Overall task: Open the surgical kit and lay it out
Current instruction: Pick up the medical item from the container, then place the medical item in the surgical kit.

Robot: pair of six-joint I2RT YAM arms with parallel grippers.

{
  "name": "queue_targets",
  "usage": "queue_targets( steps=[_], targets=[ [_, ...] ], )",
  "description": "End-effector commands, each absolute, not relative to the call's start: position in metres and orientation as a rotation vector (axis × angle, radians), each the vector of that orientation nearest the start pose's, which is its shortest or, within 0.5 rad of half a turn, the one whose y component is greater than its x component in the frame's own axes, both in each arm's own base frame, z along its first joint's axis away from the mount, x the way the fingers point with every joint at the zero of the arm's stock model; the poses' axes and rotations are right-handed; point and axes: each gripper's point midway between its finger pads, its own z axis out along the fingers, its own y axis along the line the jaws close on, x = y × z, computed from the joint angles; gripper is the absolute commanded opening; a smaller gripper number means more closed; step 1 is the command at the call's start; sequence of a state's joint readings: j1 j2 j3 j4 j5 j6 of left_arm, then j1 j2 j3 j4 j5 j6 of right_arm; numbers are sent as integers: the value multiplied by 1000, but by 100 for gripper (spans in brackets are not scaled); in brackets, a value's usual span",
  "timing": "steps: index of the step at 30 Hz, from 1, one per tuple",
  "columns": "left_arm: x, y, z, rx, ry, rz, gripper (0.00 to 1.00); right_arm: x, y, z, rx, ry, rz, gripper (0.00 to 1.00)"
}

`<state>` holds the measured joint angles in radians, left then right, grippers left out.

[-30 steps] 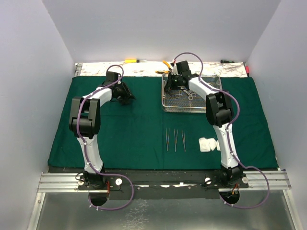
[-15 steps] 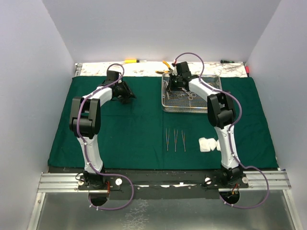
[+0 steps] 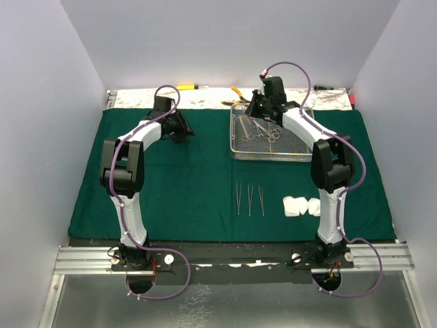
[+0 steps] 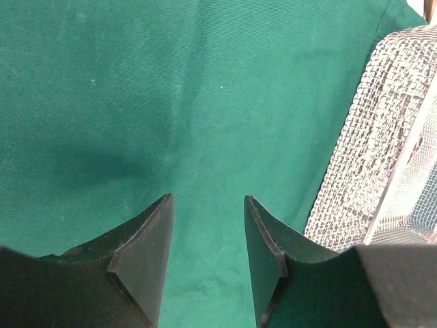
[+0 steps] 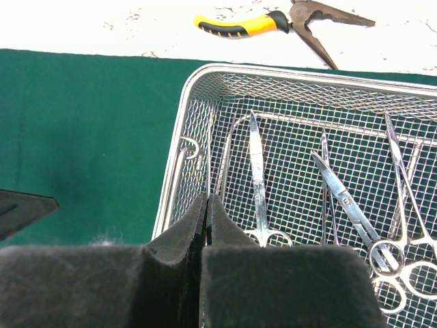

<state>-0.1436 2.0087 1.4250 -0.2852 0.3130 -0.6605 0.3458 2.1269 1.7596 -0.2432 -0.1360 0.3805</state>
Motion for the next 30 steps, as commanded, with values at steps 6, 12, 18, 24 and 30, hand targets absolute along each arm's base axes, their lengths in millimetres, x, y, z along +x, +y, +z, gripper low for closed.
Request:
queue_targets(
  steps=[6, 12, 18, 24, 30],
  targets=[
    [497, -167, 130, -305, 2348, -836, 47, 515, 250, 188, -23, 2127, 799, 1],
    [498, -174, 151, -288, 2312, -890, 47, 484, 275, 201, 5, 2110, 1089, 1],
    [484, -116, 146, -492, 2314, -552, 47, 455, 301, 209, 24, 2122, 1267, 1],
    [456, -79, 137, -599, 2328, -452, 47, 431, 320, 215, -25, 2215, 1281, 1],
    [421, -77, 122, -597, 2377, -441, 47, 391, 341, 212, -24, 2256, 1376, 1]
  ],
)
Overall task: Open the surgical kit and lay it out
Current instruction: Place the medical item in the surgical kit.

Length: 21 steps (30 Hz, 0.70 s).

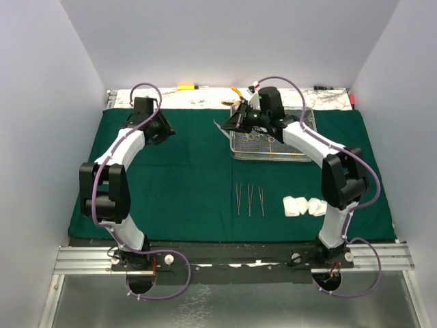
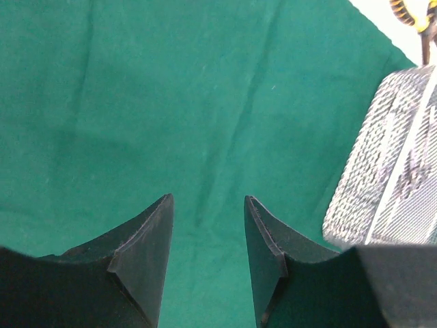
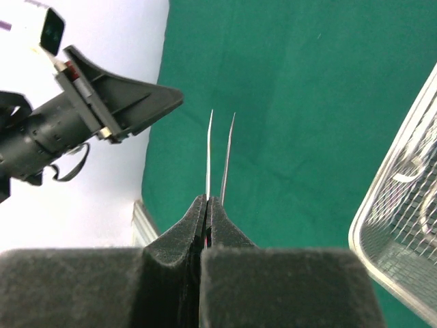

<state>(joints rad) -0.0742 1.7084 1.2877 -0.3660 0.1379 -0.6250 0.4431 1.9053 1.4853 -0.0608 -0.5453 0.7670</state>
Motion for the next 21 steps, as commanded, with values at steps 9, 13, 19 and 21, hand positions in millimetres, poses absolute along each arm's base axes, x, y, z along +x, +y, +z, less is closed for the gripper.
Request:
queue_targets(
  steps=[9, 13, 19, 21],
  targets=[
    [375, -69, 105, -572, 2420, -395, 47, 331, 359, 199, 21, 2285, 1494, 1],
    [358, -75, 104, -546, 2431, -450, 48, 306, 367, 193, 43, 2294, 1526, 1],
    [337, -79, 101, -552, 2440, -488, 48, 290, 363, 156, 50, 2411, 1128, 1],
    [332, -80, 103, -549, 2437, -505, 48, 283, 364, 145, 33, 2431, 958, 1]
  ],
)
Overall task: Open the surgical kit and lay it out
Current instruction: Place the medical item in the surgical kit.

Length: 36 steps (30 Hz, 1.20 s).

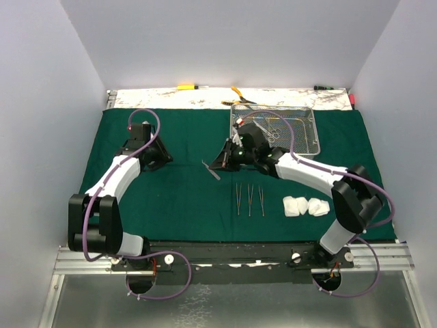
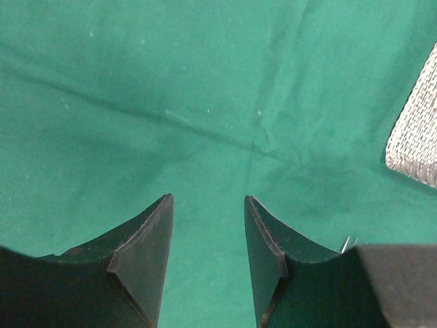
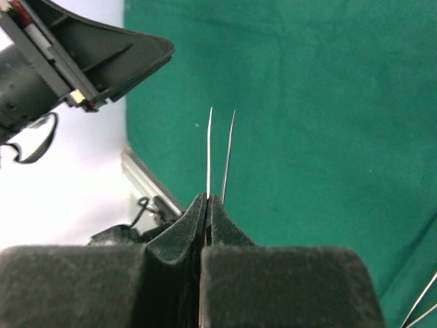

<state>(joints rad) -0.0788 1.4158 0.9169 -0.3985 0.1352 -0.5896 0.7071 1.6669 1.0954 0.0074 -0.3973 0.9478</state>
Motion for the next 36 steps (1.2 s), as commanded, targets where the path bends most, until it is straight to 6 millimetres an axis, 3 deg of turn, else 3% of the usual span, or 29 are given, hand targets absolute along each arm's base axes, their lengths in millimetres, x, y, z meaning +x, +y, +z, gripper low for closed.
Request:
queue_targets(
  steps=[1, 5, 10, 22, 26, 29, 36],
  targets=[
    [330, -81, 104, -547, 2433, -509, 48, 282, 363, 140, 45, 2429, 868, 1],
    [323, -78, 108, -519, 2411, -495, 48, 271, 353, 114, 91, 2427, 615, 1],
    [318, -79, 121, -475, 2375, -510, 48, 258, 340, 97, 78, 2373, 389, 1],
    [287, -77, 142, -417, 2261, -532, 48, 223, 321, 57, 32, 2262, 64, 1],
    [277, -76, 145, -427, 2227, -549, 48, 219, 318, 43, 23, 2250, 2, 1],
    [277, -75, 154, -416, 2194, -546, 48, 220, 315, 37, 17, 2244, -40, 1],
    [277, -70, 155, -433, 2178, -516, 48, 220, 315, 24, -10, 2251, -68, 1]
  ],
)
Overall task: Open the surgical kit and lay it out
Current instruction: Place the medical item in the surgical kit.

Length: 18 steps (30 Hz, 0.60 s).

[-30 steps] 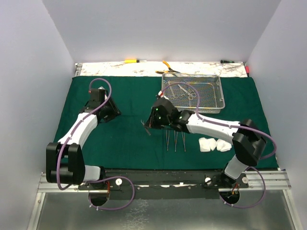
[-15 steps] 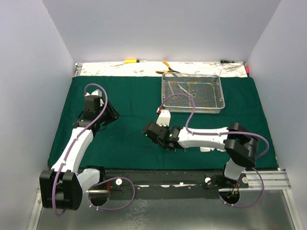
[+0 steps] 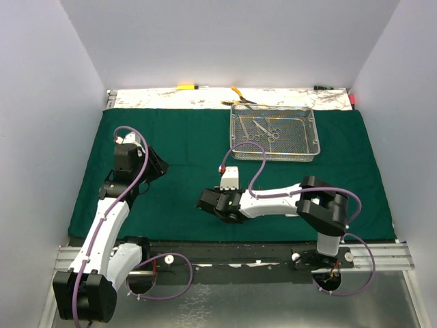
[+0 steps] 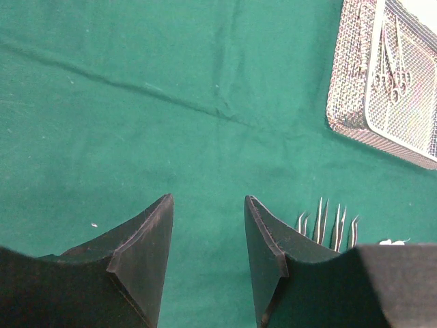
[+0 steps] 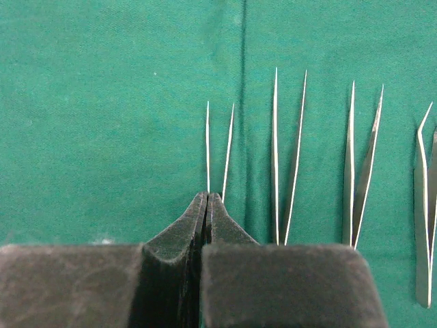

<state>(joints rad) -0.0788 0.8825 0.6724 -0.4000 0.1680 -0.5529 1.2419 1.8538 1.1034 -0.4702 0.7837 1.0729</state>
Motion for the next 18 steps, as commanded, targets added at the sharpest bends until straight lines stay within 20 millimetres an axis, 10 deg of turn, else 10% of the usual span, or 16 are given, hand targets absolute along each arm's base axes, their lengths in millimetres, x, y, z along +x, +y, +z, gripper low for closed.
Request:
queue_targets(
  steps=[1, 9, 18],
  targets=[
    [277, -70, 154, -432, 2181, -516, 48, 220, 315, 23, -15, 2251, -66, 1],
    [276, -69, 159, -431, 2159, -515, 48, 216, 321, 20, -46, 2272, -22, 1],
    [276, -69, 161, -432, 2150, -515, 48, 222, 330, 59, -46, 2230, 42, 36]
  ],
)
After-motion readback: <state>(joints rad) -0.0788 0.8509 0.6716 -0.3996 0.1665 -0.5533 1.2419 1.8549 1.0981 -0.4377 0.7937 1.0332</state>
